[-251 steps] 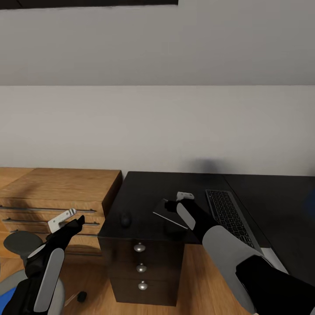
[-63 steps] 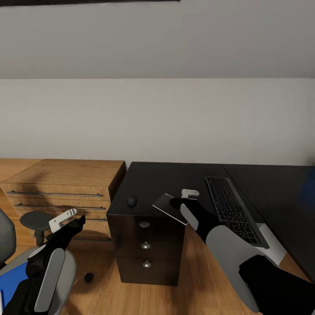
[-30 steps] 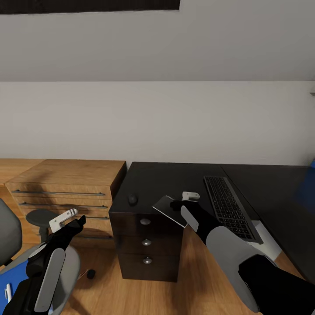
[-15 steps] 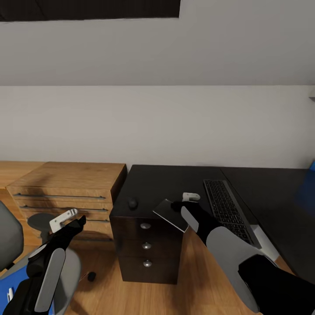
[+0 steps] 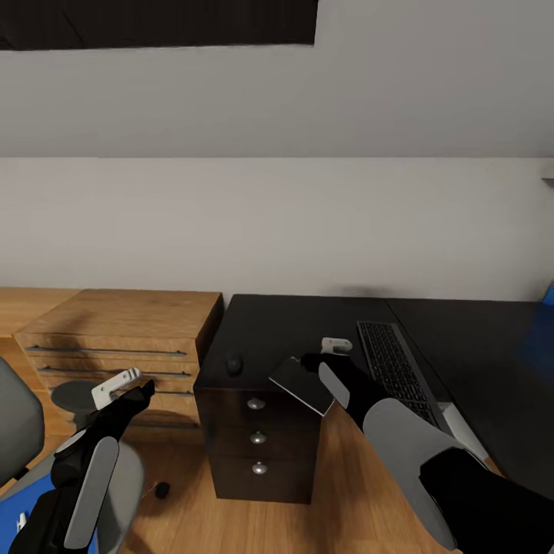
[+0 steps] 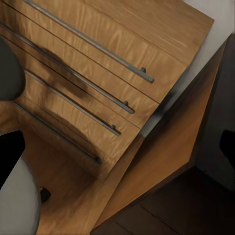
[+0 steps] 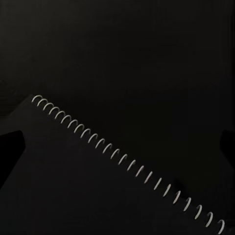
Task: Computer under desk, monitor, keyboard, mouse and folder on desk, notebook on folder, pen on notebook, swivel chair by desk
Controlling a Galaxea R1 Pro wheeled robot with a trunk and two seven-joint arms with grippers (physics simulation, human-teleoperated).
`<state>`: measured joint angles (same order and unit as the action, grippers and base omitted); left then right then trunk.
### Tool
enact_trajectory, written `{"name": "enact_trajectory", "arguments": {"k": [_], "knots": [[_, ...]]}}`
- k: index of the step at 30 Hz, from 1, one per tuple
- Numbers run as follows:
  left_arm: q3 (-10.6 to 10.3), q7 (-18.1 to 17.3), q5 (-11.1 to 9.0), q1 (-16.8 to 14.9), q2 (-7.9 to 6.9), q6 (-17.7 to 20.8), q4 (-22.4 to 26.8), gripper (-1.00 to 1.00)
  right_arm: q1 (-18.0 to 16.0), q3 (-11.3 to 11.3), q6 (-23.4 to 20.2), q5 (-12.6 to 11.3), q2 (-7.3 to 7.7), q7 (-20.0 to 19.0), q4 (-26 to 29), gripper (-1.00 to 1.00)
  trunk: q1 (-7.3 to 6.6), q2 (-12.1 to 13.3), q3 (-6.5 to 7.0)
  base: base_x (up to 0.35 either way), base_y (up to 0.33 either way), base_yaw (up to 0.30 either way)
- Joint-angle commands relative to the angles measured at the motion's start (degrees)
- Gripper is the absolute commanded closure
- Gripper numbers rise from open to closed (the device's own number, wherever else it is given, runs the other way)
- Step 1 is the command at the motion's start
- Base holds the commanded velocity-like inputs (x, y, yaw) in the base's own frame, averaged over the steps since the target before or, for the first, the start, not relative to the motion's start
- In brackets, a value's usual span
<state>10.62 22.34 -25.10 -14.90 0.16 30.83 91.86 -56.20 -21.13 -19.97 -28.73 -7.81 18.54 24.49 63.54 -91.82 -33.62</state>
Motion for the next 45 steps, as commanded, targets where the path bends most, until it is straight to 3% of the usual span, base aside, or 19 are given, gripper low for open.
{"name": "enact_trajectory", "arguments": {"k": [1, 9, 13, 16, 19, 21, 25, 32, 45], "knots": [[0.02, 0.42, -0.60, -0.04, 0.02, 0.19, 0.08, -1.00, -0.05, -0.48, 0.00, -0.52, 0.06, 0.52, 0.14, -1.00, -0.23, 0.38, 0.12, 0.000, 0.000, 0.000], [-0.13, 0.42, -0.64, -0.04, 0.02, 0.19, -0.17, -1.00, -0.05, -0.57, 2.30, -0.45, 0.07, 0.78, 0.55, -1.00, -1.99, 3.59, 1.56, 0.000, 0.000, 0.000], [-1.17, 0.42, -0.65, -0.04, 0.02, 0.19, -0.76, -1.00, 0.81, -0.52, 2.18, -0.36, 0.13, 1.05, 4.50, -1.00, -1.99, 3.59, 1.56, 0.000, 0.000, 0.000], [-1.44, 0.42, -0.65, -0.04, 0.02, 0.16, -1.00, -1.00, 3.24, -0.56, 1.91, -0.25, 0.20, 2.68, 9.87, -1.00, -1.99, 3.59, 1.56, 0.000, 0.000, 0.000], [-1.65, 0.42, -0.60, -0.04, 0.08, 0.12, -1.48, -1.00, 7.25, -0.61, 0.36, -0.22, 0.39, 7.94, 18.81, -1.00, -1.99, 3.59, 1.56, 0.000, 0.000, 0.000], [-2.12, 0.42, -0.57, -0.04, 0.07, 0.03, -1.76, -1.00, 15.49, -0.65, -2.76, -0.26, 0.99, 15.69, 34.33, -1.00, -1.99, 3.59, 1.56, 0.000, 0.000, 0.000], [-2.66, 0.37, -0.53, -0.04, 0.11, -0.14, -2.66, -1.00, 20.13, -0.71, -3.69, -0.34, 1.45, 17.91, 43.32, -1.00, -1.99, 3.59, 1.56, 0.000, 0.000, 0.000], [-4.16, 0.40, -0.54, -0.04, 0.10, -0.31, -3.27, -1.00, 21.38, -2.69, -3.71, -0.34, 1.60, 18.33, 45.34, -1.00, -1.99, 3.59, 1.56, 0.000, 0.000, 0.000], [-4.42, 0.35, -0.56, -0.04, 0.10, -0.34, -3.44, -1.00, 21.56, -5.54, -3.32, -0.28, 1.64, 18.33, 46.46, -1.00, -1.99, 3.59, 1.56, -0.030, 0.000, 0.000]]}}
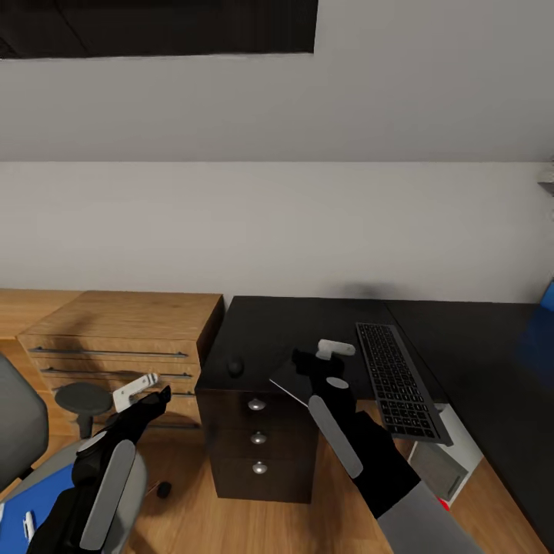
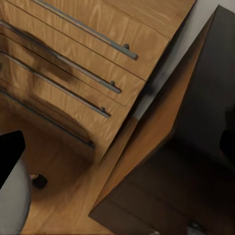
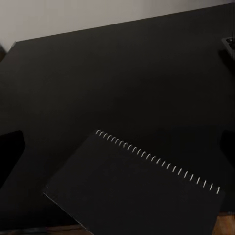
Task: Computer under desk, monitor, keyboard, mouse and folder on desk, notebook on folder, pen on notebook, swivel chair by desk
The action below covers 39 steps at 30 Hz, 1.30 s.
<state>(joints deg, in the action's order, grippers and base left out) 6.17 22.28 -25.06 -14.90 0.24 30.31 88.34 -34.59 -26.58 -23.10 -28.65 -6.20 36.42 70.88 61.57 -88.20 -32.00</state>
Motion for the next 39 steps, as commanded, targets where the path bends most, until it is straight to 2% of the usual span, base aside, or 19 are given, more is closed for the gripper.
{"name": "enact_trajectory", "arguments": {"k": [1, 2, 17, 27, 39], "knots": [[0.02, 0.40, -0.60, -0.04, 0.02, 0.19, -0.10, -1.00, -0.07, -0.11, -0.19, -0.36, 0.03, 0.46, 0.06, -1.00, -0.02, -0.04, -0.06, -0.257, 0.000, 0.000], [-0.06, 0.39, -0.53, -0.04, -0.02, 0.19, -1.37, -1.00, -0.07, -0.14, -0.19, -0.32, 0.04, 0.57, -0.02, -1.00, -0.02, -0.04, -0.06, -0.333, 0.000, 0.000], [-0.10, 0.39, -0.45, -0.04, 0.00, 0.19, -1.41, -1.00, -0.07, -0.14, -0.19, -0.26, 0.04, 0.55, -0.27, -1.00, -0.02, -0.04, -0.06, -0.335, -0.002, 0.000], [-0.04, 0.40, -0.48, -0.04, -0.06, 0.19, -1.41, -1.00, -0.07, -0.22, -0.19, -0.30, 0.04, 0.42, -0.30, -1.00, -0.02, -0.04, -0.06, -0.311, -0.132, 0.000], [-0.01, 0.39, -0.52, -0.04, -0.06, 0.16, -1.41, -1.00, -0.05, -0.23, -0.19, -0.33, 0.04, 0.47, -0.37, -1.00, -0.24, 0.36, 0.12, -0.333, -0.020, -0.019]]}}
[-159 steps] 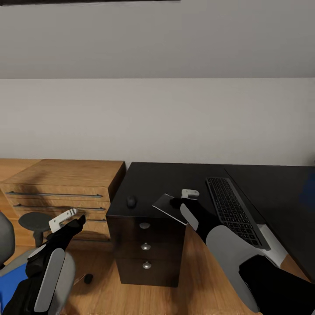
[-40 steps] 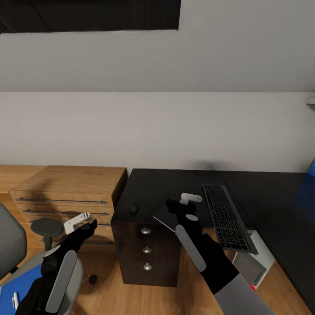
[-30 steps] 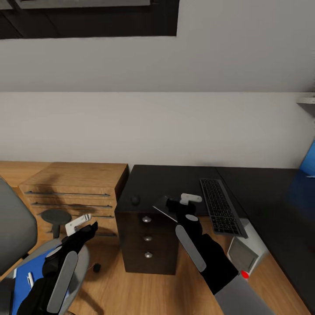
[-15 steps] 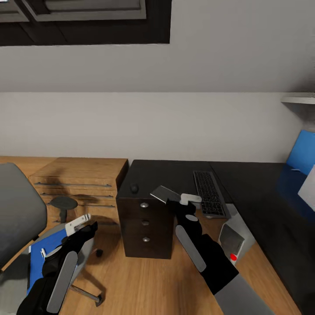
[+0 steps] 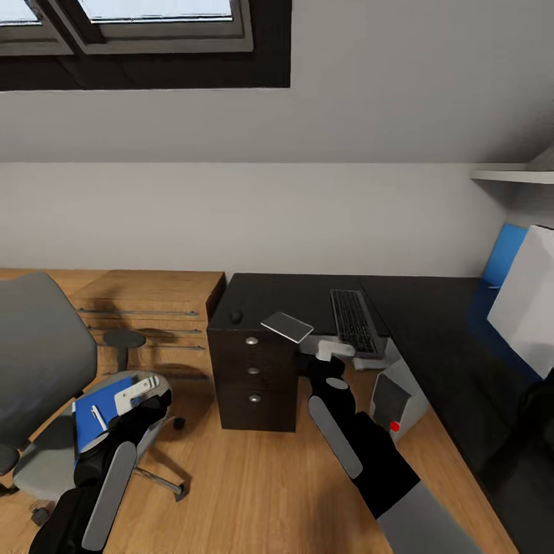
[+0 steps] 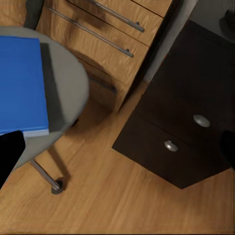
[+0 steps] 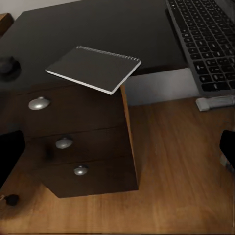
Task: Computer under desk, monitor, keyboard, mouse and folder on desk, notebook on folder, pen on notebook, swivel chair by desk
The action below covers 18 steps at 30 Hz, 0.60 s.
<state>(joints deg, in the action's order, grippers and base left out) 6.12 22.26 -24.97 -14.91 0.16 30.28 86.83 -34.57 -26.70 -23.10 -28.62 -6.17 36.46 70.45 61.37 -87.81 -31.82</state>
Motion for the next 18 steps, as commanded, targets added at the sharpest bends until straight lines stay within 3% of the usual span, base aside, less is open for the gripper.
{"name": "enact_trajectory", "arguments": {"k": [1, 9, 18], "knots": [[0.03, 0.42, -0.61, -0.03, 0.03, 0.19, 0.10, -1.00, -0.06, -0.10, -0.19, -0.37, 0.01, 0.41, 0.05, -1.00, -0.26, 0.38, 0.12, -0.336, -0.048, -0.181], [0.01, 0.49, -0.61, -0.03, 0.03, 0.16, 0.10, -1.00, -0.06, -0.15, -0.19, -0.38, 0.01, 0.37, 0.04, -1.00, -2.02, 3.59, 1.56, -0.311, -0.082, -0.152], [0.03, 0.86, -0.61, -0.03, 0.10, 0.21, 0.24, -1.00, -0.09, -0.19, -0.19, -0.37, 0.01, 0.37, 0.04, -1.00, -4.00, 7.20, 3.17, -0.059, -0.018, -0.017]]}}
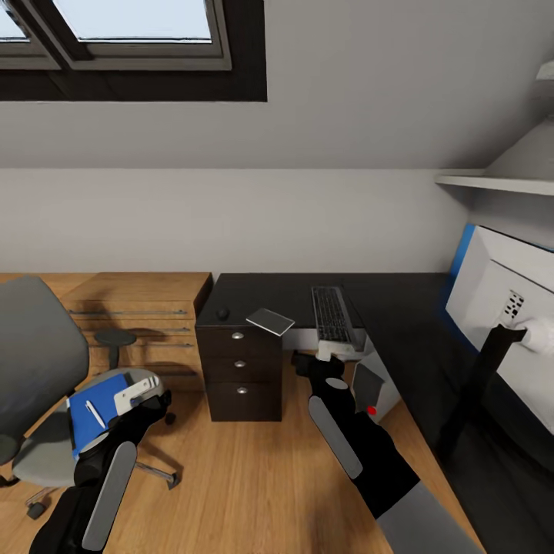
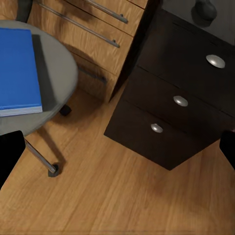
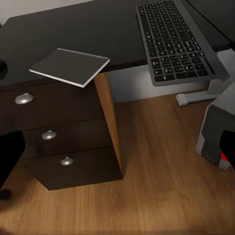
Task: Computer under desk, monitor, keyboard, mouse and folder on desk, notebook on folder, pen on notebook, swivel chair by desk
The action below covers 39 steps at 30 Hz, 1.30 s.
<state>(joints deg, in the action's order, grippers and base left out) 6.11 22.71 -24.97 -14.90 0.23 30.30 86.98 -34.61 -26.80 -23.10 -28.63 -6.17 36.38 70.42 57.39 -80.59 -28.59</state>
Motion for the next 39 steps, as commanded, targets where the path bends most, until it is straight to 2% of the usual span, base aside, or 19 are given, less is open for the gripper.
{"name": "enact_trajectory", "arguments": {"k": [1, 16, 17, 21, 23, 26, 31, 33, 39], "knots": [[0.04, 0.41, -0.63, -0.04, 0.03, 0.19, 0.11, -1.00, -0.05, -0.10, -0.19, -0.36, 0.02, 0.44, 0.07, -1.00, -0.23, 0.38, 0.12, -0.010, -0.003, -0.003], [-0.22, 0.47, -0.68, -0.04, 0.03, 0.29, 0.08, -1.00, -0.03, -0.49, -0.20, -0.27, 0.02, 0.44, 0.46, -1.00, -3.52, 6.39, 2.81, -0.001, 0.000, 0.000], [-0.98, 0.58, -0.69, -0.04, -0.01, 0.33, -0.91, -1.00, -0.02, -1.29, -0.18, 0.29, 0.02, 0.41, 0.59, -1.00, -3.74, 6.80, 2.99, 0.000, 0.000, 0.000], [-1.52, 0.47, -0.65, -0.04, -0.09, 0.34, -3.24, -1.00, -0.02, -2.26, -0.04, 1.58, 0.02, 0.39, 0.65, -1.00, -4.62, 8.40, 3.71, 0.000, 0.000, 0.000], [-1.79, 0.34, -0.62, -0.04, -0.07, 0.37, -5.06, -1.00, -0.02, -2.76, 0.03, 2.78, 0.02, 0.39, 0.58, -1.00, -5.06, 9.20, 4.07, 0.000, 0.000, 0.000], [-1.95, 0.26, -0.61, -0.01, -0.08, 0.25, -7.75, -1.00, -0.02, -2.88, 0.05, 3.18, 0.02, 0.37, 0.32, -1.00, -5.72, 10.41, 4.61, 0.000, 0.000, 0.000], [-2.00, 0.16, -0.47, -0.81, -0.46, -0.56, -18.14, -1.00, -0.02, -2.97, 1.26, 3.69, 0.02, 0.32, -0.34, -1.00, -6.82, 12.41, 5.51, 0.000, 0.000, 0.000], [-1.99, 0.16, -0.43, -1.55, -0.46, -1.42, -20.73, -1.00, -0.02, -3.01, 1.65, 4.08, 0.02, 0.30, -0.79, -1.00, -7.26, 13.21, 5.86, 0.000, 0.000, 0.000], [-2.11, 0.08, -0.40, -2.63, -0.27, -5.51, -31.66, -1.00, -0.02, -2.98, 3.60, 7.08, -0.06, 0.10, -3.67, -1.00, -8.57, 15.62, 6.94, 0.000, 0.000, 0.000]]}}
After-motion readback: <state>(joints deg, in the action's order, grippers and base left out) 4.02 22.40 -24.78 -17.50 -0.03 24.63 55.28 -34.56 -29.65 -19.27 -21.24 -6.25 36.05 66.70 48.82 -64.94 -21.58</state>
